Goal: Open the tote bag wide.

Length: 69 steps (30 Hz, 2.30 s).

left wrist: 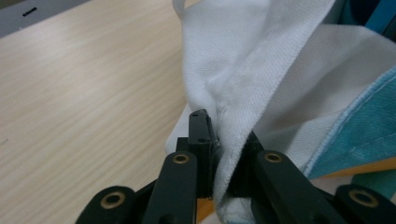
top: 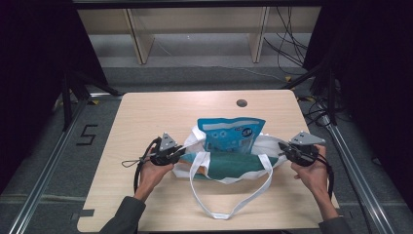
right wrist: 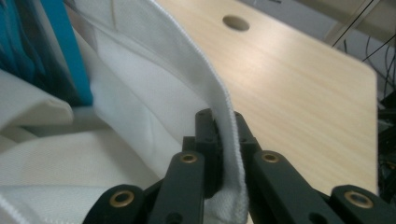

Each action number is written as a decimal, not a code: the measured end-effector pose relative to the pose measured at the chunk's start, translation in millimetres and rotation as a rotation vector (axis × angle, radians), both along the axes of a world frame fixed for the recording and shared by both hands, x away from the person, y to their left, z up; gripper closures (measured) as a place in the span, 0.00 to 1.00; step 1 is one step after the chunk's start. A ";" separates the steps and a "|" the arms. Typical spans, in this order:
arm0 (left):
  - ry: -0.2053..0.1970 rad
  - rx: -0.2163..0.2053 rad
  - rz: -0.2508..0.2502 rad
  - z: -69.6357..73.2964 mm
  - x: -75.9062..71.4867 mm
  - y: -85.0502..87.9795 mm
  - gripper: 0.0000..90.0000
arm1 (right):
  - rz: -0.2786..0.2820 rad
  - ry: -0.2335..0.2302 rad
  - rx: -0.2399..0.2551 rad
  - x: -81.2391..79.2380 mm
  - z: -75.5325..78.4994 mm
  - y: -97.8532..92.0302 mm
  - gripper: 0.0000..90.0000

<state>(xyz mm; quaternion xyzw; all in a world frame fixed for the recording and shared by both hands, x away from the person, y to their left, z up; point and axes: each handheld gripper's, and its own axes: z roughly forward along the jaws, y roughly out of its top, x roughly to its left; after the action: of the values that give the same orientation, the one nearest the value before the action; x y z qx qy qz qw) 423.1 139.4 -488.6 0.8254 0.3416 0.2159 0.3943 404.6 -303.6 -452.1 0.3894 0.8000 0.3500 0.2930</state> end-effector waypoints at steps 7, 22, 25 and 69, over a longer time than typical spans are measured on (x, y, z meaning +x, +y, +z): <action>0.021 0.059 0.000 -19.7 2.5 -8.1 0.92 | 0.025 0.091 -0.074 8.8 -27.6 5.6 0.96; 0.035 0.053 0.051 -8.2 0.6 5.2 0.60 | -0.059 0.101 0.002 6.7 -17.6 -2.2 0.66; 0.028 -0.011 0.053 3.3 -1.5 12.3 0.51 | -0.020 0.039 0.139 -10.6 14.8 -10.8 0.63; 0.150 -0.037 0.043 -12.6 94.6 -52.6 0.91 | 0.526 0.299 -0.156 -68.9 -41.3 110.6 0.96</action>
<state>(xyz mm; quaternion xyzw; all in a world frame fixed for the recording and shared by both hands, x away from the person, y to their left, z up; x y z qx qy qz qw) 517.6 86.8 -501.2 0.8243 0.3916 0.1554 0.3783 335.7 -193.0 -493.4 0.1926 0.9320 0.2902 0.1003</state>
